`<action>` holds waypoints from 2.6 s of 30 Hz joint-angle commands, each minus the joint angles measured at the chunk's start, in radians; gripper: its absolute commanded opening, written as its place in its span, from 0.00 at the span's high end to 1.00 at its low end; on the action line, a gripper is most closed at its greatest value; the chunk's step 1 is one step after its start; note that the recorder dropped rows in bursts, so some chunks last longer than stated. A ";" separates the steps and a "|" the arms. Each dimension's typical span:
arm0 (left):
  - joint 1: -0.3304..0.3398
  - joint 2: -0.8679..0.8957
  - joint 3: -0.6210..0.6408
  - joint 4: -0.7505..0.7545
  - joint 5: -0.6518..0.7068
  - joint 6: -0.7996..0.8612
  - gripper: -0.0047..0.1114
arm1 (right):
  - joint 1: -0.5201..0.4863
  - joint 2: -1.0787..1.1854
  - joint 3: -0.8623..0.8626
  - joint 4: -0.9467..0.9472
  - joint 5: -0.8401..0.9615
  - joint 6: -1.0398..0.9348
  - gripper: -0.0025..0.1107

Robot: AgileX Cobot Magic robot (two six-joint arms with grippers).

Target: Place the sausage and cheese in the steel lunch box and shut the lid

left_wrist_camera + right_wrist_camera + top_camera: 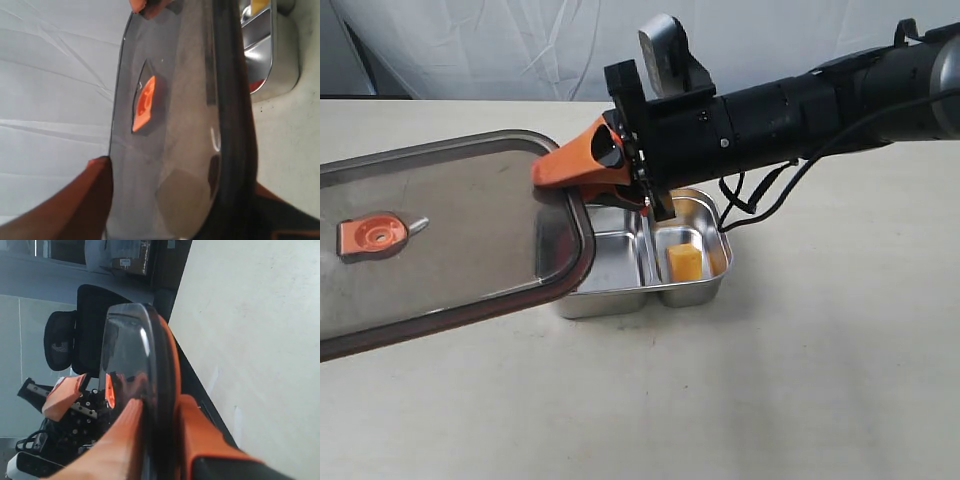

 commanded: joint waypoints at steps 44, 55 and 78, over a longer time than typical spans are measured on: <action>-0.008 -0.087 0.019 0.122 0.051 -0.172 0.45 | -0.324 -0.029 0.002 -0.164 -0.144 0.088 0.98; -0.008 -0.087 0.021 0.122 0.047 -0.176 0.45 | -0.324 0.108 0.002 -0.166 -0.190 0.067 0.98; -0.008 -0.087 0.021 0.119 0.046 -0.176 0.45 | -0.379 0.110 0.002 -0.355 -0.195 0.041 0.98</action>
